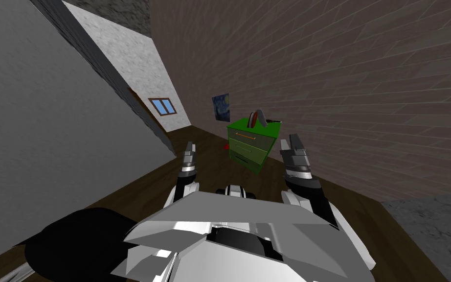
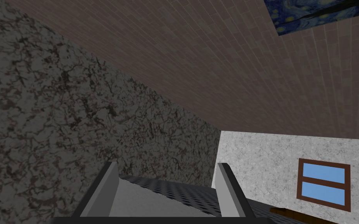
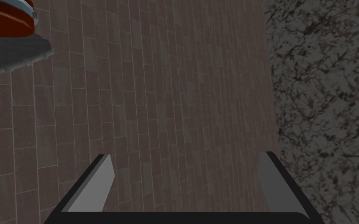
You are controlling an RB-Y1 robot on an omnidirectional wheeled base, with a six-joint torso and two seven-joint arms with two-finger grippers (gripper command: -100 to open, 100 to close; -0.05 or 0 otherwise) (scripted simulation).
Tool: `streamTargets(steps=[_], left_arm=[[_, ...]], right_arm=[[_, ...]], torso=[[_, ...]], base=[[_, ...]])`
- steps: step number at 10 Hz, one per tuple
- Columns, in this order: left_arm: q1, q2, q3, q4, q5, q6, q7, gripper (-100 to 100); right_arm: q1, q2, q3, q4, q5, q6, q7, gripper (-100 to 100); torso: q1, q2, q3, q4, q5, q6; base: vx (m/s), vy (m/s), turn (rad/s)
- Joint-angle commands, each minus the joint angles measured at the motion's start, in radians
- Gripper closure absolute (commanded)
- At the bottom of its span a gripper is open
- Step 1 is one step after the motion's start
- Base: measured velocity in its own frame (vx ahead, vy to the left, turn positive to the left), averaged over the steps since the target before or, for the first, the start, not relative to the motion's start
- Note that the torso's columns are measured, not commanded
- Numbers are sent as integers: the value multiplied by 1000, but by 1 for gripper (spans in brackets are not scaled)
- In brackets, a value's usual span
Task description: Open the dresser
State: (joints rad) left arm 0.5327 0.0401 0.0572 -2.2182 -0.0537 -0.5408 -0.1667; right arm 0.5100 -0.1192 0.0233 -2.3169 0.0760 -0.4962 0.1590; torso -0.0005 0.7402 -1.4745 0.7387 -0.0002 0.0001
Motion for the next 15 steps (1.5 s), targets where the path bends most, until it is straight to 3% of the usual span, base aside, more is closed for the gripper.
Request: streamTargets(steps=[1, 15], left_arm=[[0, 0, 0, 0, 0, 0, 0, 0], [0, 0, 0, 0, 0, 0, 0, 0]], right_arm=[[-1, -13, 1, 14, 11, 3, 62, -100], [-4, -48, 7, 105, 76, 9, 412, -100]], torso=[[1, -2, -1, -1, 0, 0], [1, -4, -3, -1, 0, 0]], base=[[76, 20, -58], [82, 30, -91]])
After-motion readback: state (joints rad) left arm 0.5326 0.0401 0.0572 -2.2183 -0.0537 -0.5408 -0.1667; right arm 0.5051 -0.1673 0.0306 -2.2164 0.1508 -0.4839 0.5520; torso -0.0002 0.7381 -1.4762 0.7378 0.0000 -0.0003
